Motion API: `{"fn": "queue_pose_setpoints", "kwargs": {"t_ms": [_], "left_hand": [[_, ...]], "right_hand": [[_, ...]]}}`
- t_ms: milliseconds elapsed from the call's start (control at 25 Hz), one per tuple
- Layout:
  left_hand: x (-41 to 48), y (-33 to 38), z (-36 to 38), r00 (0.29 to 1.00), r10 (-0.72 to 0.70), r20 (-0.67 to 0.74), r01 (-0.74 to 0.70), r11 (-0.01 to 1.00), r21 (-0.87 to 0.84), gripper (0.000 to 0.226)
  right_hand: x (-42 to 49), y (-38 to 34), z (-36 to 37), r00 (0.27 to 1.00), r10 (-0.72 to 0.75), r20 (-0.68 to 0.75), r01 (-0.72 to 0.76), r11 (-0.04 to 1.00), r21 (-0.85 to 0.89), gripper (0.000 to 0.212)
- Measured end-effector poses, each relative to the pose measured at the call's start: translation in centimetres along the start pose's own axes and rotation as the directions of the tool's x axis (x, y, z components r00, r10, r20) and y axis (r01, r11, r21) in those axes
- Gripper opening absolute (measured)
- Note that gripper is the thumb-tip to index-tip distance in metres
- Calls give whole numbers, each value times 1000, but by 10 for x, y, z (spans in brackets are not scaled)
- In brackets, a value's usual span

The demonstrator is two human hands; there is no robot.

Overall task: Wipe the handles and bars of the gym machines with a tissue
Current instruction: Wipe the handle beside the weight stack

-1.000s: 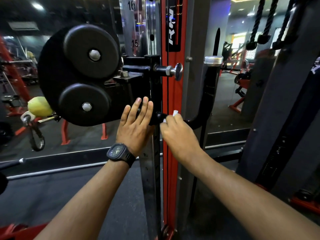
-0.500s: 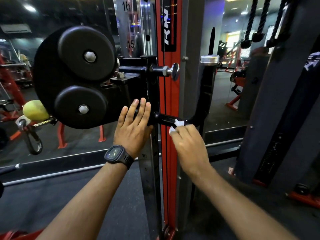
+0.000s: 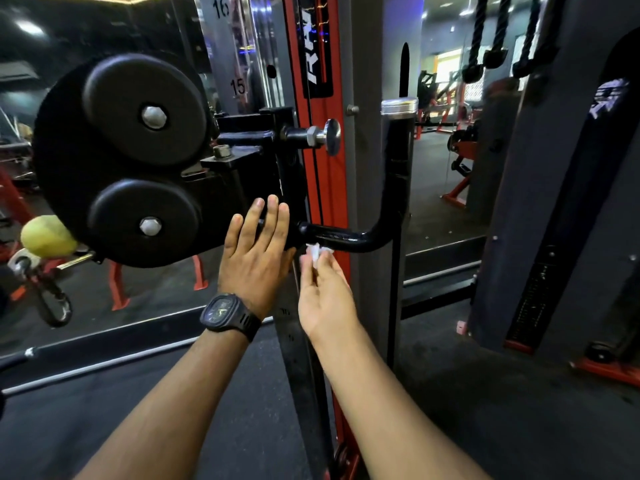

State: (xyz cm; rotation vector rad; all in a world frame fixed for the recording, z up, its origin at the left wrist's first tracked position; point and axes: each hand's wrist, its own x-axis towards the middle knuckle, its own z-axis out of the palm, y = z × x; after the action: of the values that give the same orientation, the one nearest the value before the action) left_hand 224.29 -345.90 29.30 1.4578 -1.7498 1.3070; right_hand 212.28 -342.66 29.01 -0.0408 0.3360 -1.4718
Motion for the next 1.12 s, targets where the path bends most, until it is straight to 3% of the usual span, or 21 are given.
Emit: {"fn": "queue_pose_setpoints", "kwargs": {"t_ms": [80, 200, 480, 640, 840, 1120], "left_hand": [[0, 0, 2, 1000, 9, -12, -9, 1000, 17, 65], [-2, -1, 6, 999, 16, -51, -13, 999, 43, 64], [-3, -1, 13, 994, 24, -111, -24, 1000, -4, 65], [-4, -5, 15, 991, 39, -129, -42, 999, -24, 66], [-2, -8, 15, 972, 76, -222, -73, 997, 22, 59], [-1, -7, 14, 964, 63, -259, -58, 998, 25, 57]], "right_hand": [[3, -4, 4, 999, 37, -32, -37, 999, 20, 11], [11, -12, 2, 997, -27, -69, 37, 989, 145, 15], [12, -1, 0, 999, 7, -38, -2, 992, 128, 16], [15, -5, -4, 995, 10, -102, 28, 934, 355, 23], [6, 0, -7, 986, -137, -100, 154, 969, 195, 22], [-8, -14, -3, 952, -258, -164, 283, 946, 155, 22]]}}
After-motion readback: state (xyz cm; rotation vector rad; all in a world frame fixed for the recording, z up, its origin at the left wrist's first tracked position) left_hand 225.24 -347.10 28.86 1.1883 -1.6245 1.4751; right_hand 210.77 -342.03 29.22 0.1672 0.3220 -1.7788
